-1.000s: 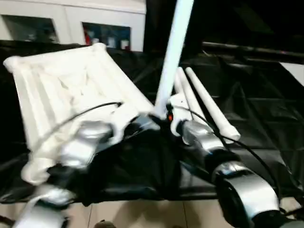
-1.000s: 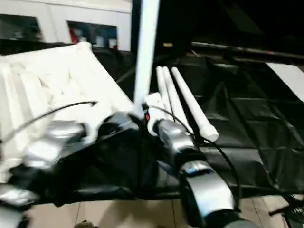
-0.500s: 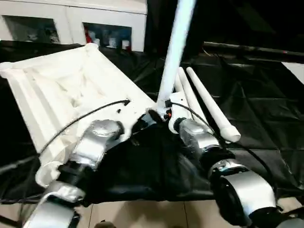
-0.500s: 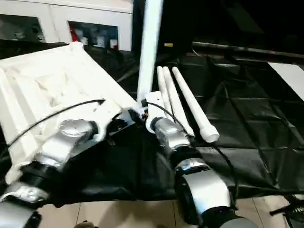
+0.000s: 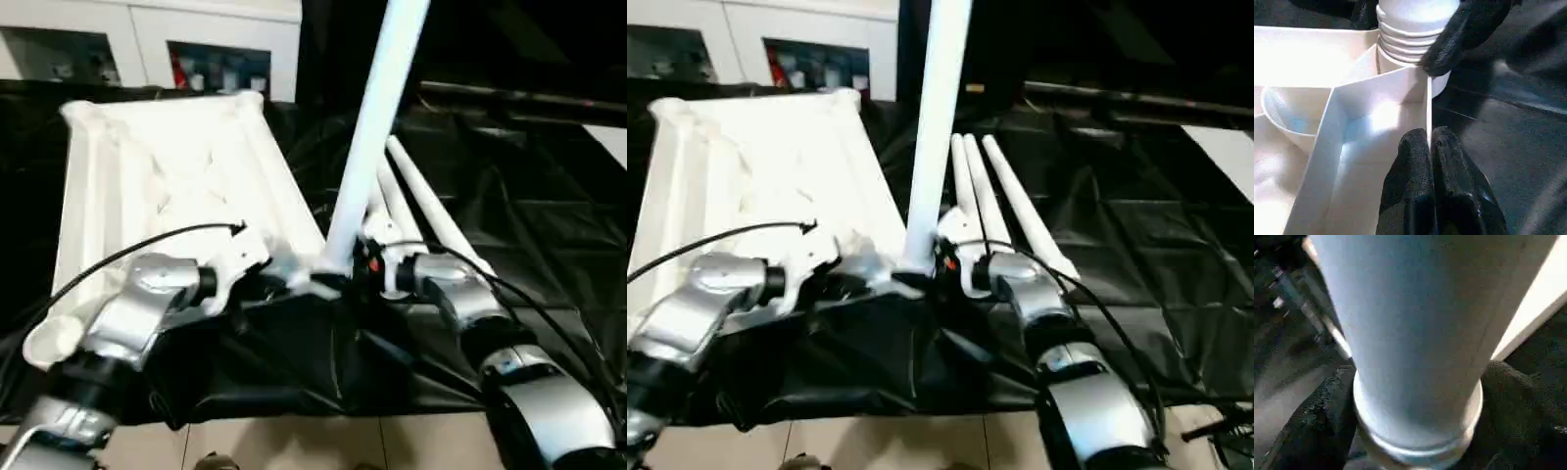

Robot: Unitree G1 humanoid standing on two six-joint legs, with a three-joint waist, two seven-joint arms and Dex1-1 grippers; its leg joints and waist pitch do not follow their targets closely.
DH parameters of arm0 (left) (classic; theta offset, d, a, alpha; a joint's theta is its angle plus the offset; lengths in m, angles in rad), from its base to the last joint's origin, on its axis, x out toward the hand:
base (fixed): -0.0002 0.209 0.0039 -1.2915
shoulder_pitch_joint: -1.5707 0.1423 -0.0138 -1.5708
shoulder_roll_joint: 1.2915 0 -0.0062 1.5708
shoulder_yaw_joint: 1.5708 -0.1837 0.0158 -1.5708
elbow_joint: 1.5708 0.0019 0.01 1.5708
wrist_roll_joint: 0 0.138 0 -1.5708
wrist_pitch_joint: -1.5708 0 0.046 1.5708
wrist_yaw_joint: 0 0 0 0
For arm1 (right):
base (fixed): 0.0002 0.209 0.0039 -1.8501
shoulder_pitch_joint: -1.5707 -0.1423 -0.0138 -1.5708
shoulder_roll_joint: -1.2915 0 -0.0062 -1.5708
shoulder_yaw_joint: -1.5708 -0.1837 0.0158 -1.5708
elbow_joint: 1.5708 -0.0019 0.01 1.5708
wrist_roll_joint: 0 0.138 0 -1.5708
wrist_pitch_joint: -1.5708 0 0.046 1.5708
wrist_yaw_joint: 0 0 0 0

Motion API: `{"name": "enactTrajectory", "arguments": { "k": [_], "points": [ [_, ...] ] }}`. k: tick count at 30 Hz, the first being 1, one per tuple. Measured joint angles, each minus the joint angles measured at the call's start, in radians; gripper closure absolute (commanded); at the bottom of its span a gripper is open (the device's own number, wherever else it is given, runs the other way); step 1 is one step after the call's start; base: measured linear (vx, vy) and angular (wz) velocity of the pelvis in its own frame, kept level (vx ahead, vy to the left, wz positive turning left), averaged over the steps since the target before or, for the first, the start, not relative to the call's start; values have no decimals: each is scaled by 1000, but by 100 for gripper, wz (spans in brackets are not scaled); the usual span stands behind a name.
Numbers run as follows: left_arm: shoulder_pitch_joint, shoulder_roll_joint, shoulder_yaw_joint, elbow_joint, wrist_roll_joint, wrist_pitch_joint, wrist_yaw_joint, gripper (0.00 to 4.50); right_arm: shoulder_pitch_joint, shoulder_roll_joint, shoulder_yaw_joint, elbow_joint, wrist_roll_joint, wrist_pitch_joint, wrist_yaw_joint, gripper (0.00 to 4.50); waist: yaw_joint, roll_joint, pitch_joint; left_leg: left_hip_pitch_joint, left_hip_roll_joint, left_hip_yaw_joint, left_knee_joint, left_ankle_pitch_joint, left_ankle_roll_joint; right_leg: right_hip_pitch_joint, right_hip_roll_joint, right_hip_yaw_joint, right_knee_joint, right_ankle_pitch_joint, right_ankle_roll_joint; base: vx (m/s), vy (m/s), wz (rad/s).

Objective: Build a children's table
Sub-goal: Rotate leg to tighten

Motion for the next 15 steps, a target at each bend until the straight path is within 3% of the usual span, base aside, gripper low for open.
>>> {"name": "enactTrajectory", "arguments": {
  "k": [5, 13, 15],
  "points": [
    [0, 3, 0, -1, -1, -3, -7, 450, 1, -14, 11, -22, -4, 16, 26, 68, 1, 0, 0, 0, 0, 0, 0, 0, 0, 0, 0, 0, 0, 0, 0, 0, 0, 0],
    [0, 2, 1, 1, -1, -2, -7, 450, 22, -1, -8, -45, 27, 53, 36, 138, 0, -2, 0, 0, 0, 0, 0, 0, 0, 1, 0, 0, 1, 0, 0, 0, 0, 0],
    [1, -3, 3, 1, -1, -2, -6, 450, 31, 7, -18, -48, 39, 56, 28, 138, 0, -2, 0, 1, 0, 0, 0, 0, 0, 1, 0, 0, 1, 0, 0, 0, 0, 0]
  ]
}}
